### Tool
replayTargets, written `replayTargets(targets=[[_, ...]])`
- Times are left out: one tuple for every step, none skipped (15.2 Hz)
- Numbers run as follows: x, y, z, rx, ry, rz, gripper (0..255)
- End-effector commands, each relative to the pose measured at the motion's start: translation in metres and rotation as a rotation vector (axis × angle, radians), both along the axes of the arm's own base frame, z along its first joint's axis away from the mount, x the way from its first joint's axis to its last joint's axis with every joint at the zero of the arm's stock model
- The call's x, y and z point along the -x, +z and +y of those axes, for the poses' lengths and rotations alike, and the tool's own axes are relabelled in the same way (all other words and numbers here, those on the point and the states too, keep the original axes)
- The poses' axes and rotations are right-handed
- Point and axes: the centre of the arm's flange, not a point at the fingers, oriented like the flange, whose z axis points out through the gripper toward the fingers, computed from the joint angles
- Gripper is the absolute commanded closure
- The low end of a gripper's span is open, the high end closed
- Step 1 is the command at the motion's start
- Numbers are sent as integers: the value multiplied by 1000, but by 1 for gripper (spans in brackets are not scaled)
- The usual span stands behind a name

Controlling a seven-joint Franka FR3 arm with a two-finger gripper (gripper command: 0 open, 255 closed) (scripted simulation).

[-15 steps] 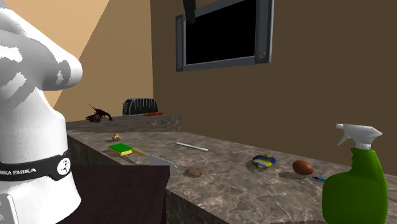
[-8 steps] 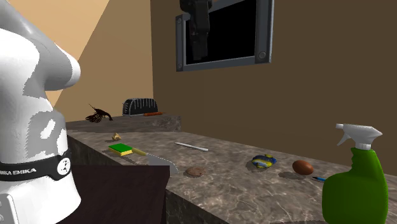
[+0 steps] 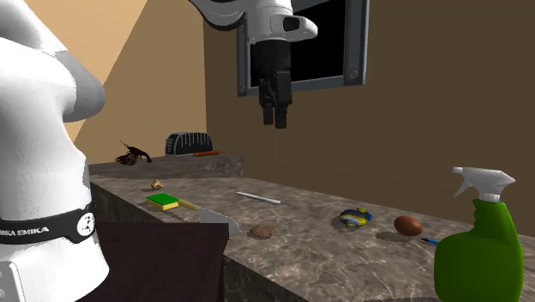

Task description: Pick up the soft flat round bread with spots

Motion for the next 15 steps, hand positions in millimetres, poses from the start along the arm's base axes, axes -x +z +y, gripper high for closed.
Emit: replayTargets(targets=[[-5,-21,15,7,31,2,0],[-6,-32,22,10,46,4,0],[-7,-42,30,14,62,6,0],[-8,-53,38,17,77,7,0],[-9,-64,46,21,92,9,0],[-10,-75,53,24,107,11,0],[-11,-86,61,28,122,13,0],[-11,-98,69,32,137,15,0],[-11,-109,76,35,153,17,0],[-12,-120,84,39,168,18,0],[-12,-131,91,42,183,20,0],[-12,-142,99,46,198,22,0],[-11,-153,106,49,213,24,0],[-11,-165,114,53,229,26,0],[-11,-176,121,56,244,27,0]])
